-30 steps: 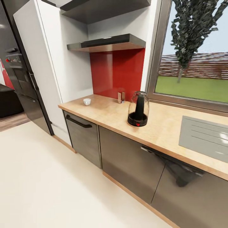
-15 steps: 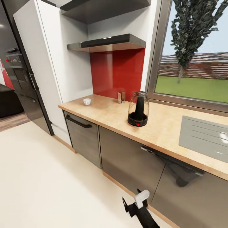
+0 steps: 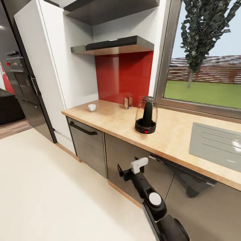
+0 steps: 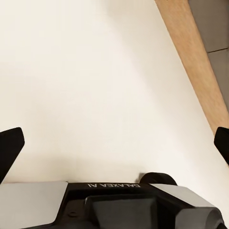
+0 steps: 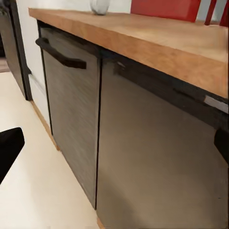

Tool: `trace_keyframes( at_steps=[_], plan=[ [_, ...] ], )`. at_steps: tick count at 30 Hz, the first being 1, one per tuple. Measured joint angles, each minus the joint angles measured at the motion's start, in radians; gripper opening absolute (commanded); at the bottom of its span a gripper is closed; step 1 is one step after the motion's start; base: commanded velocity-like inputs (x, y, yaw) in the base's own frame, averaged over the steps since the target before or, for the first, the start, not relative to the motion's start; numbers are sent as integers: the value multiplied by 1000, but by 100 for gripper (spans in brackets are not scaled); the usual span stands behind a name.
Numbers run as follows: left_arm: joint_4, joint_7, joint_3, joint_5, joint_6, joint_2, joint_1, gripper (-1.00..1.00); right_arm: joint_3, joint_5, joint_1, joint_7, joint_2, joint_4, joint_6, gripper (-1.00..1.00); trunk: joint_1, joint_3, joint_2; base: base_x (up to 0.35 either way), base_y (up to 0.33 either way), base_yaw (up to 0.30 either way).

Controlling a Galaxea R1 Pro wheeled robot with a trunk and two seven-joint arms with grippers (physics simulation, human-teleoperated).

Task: Set up a coffee station on the kitchen countertop: keep the coffee maker on the countertop, move the bottle of coffee from the kitchen shelf to the counter next to the coffee maker, place a paper coffee filter on top of the coffee maker, put the saucer next to the coffee maker with the coffee cup on the saucer, and place the electric kettle next to the coffee maker.

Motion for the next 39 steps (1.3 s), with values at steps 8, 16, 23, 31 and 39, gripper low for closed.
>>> trace_keyframes(
  at_steps=[8, 16, 23, 31, 39],
  plan=[
    [0, 1, 1, 0, 0, 0, 0, 100, -26, 4, -249, -48, 2, -26, 231, 100, 0, 0, 0, 0, 0, 0],
    [-2, 0, 0, 0, 0, -1, 0, 100, -370, 6, -314, -55, -50, -21, 309, 100, 0, 0, 0, 0, 0, 0],
    [-6, 0, -2, 0, 0, -3, 0, 100, -462, -2, -308, -34, -70, -24, 310, 100, 0, 0, 0, 0, 0, 0],
    [-7, 1, 30, 1, 0, -2, 0, 100, -466, -4, -308, -25, -70, -24, 312, 100, 0, 0, 0, 106, 13, 0],
    [-5, 1, 43, 1, 0, -2, 0, 100, -465, -5, -308, -24, -67, -23, 312, 100, 0, 0, 0, 18, 138, 0]
  ],
)
